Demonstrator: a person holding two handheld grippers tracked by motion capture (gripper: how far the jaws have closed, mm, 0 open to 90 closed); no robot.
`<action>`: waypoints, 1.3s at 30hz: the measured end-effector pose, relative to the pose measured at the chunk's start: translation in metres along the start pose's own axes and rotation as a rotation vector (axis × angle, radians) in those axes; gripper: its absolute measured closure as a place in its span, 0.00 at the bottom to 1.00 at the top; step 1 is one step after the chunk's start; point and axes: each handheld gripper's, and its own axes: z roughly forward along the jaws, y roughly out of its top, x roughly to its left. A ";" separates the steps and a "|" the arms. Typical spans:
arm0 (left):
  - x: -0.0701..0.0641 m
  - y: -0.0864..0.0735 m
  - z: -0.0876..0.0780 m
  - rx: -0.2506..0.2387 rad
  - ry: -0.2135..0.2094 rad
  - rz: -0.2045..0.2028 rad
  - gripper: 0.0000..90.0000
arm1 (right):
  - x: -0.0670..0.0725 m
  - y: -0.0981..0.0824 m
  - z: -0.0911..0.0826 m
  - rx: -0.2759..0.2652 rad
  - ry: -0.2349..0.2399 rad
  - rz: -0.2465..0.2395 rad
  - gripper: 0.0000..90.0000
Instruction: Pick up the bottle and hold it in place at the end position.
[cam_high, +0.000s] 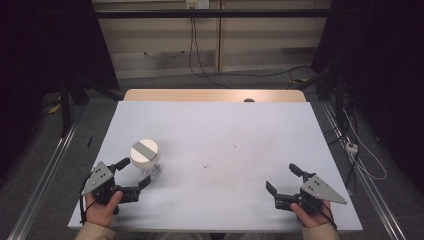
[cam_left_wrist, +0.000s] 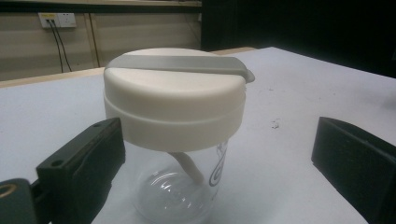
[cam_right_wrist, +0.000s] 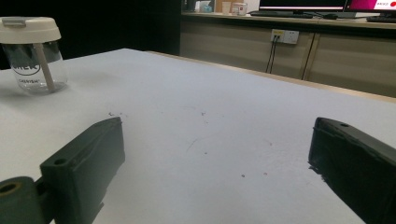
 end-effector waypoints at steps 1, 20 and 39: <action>0.000 0.000 0.000 0.000 -0.003 0.002 0.03 | 0.001 0.000 0.000 -0.002 0.000 0.009 0.04; 0.006 -0.004 0.002 0.046 0.037 -0.008 0.03 | 0.001 0.001 0.002 -0.007 0.008 -0.007 0.03; 0.013 -0.003 0.036 0.123 0.072 -0.041 0.04 | 0.002 0.001 0.002 -0.013 0.014 -0.010 0.03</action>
